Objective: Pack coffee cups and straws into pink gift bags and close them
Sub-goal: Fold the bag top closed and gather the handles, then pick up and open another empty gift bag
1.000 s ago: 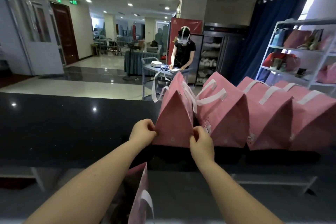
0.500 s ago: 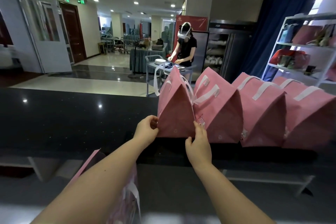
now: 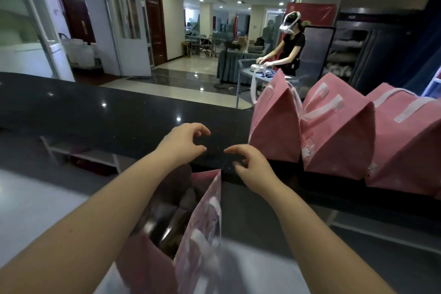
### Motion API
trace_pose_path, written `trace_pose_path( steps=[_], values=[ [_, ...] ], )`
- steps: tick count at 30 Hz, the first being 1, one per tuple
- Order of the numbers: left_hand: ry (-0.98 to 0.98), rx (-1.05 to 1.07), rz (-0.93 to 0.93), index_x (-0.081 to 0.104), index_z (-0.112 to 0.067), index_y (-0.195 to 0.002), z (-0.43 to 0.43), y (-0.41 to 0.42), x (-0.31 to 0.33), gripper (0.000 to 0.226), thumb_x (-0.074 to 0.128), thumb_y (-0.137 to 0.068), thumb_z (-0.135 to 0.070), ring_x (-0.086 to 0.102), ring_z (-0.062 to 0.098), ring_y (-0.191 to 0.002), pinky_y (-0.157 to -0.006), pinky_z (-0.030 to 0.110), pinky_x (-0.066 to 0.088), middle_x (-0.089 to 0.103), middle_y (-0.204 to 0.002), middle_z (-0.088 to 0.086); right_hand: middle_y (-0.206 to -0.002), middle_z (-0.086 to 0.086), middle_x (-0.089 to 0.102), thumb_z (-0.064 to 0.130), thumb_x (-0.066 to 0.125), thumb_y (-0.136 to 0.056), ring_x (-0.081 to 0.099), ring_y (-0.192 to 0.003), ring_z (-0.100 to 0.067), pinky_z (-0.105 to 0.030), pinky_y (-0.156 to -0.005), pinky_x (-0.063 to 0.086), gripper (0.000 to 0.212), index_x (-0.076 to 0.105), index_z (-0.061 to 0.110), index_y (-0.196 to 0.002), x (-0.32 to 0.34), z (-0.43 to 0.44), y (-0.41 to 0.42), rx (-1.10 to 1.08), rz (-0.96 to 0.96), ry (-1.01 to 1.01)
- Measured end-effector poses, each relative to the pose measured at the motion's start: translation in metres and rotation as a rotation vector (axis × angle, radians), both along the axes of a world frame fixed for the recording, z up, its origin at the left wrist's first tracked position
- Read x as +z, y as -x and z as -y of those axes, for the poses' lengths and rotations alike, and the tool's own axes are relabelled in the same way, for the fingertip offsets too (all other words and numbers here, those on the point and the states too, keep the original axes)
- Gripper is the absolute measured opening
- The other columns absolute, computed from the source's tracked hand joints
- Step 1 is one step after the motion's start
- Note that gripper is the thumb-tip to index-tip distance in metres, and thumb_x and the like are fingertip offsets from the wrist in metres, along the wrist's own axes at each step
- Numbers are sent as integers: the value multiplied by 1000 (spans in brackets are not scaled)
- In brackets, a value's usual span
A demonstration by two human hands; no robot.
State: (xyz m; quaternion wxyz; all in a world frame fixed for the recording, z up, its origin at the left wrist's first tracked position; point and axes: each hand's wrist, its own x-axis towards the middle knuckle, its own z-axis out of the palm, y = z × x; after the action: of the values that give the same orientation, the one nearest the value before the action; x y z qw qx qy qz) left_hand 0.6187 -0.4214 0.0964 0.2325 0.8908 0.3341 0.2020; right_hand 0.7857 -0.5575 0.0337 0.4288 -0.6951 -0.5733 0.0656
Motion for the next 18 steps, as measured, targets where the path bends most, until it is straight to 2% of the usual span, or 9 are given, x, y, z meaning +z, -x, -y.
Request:
trace_pose_path(
  steps=[3,5,8,10,11,14,16,18],
  values=[
    [2,77,40,62,-42,-109,14,53,-16,34,74,-81,-27,56,9,-109,-93,35,50,61,-117,-11,-124,18,49,-1,53,-86,41,-126,-11,-22,-99,36,49,62,34,-120,-18,-10,23,89,60,132],
    [11,110,92,63,-43,-103,27,83,-29,30,75,-79,-29,57,5,-105,-90,32,50,63,-109,-16,-136,12,45,1,54,-88,37,-133,-14,-24,-101,37,48,61,32,-124,-29,-12,32,94,48,214],
    [16,180,192,63,-46,-93,50,122,-52,27,77,-78,-28,55,-8,-98,-83,16,42,61,-100,-25,-151,5,36,9,62,-88,30,-139,-18,-34,-105,40,43,61,31,-124,-43,-9,44,82,8,275],
    [-51,247,271,63,-46,-91,67,143,-69,30,79,-77,-25,52,-13,-96,-80,6,35,58,-97,-29,-146,7,41,13,67,-86,30,-137,-18,-34,-105,39,37,64,29,-119,-53,-4,50,41,51,207],
    [-88,288,316,64,-44,-92,75,153,-78,30,80,-76,-25,52,-11,-97,-82,6,34,59,-97,-28,-139,8,44,15,70,-85,33,-133,-16,-34,-103,40,33,65,29,-115,-58,-2,52,14,55,159],
    [-40,453,490,65,-41,-95,97,179,-107,22,75,-82,-27,54,1,-101,-87,18,41,60,-99,-26,-112,11,46,21,77,-80,47,-110,-9,-25,-89,46,21,68,27,-98,-70,2,63,-30,-52,27],
    [80,497,615,64,-37,-95,109,195,-125,15,70,-87,-27,59,3,-98,-87,25,48,63,-97,-21,-105,11,46,22,78,-79,52,-99,-2,-18,-80,46,19,67,29,-92,-78,4,74,-27,-125,-21],
    [150,520,687,61,-35,-97,123,206,-140,13,66,-85,-39,60,4,-97,-85,26,51,63,-98,-18,-101,12,48,17,77,-80,55,-93,3,-9,-75,44,20,65,31,-88,-86,6,87,-19,-184,-78]
  ],
)
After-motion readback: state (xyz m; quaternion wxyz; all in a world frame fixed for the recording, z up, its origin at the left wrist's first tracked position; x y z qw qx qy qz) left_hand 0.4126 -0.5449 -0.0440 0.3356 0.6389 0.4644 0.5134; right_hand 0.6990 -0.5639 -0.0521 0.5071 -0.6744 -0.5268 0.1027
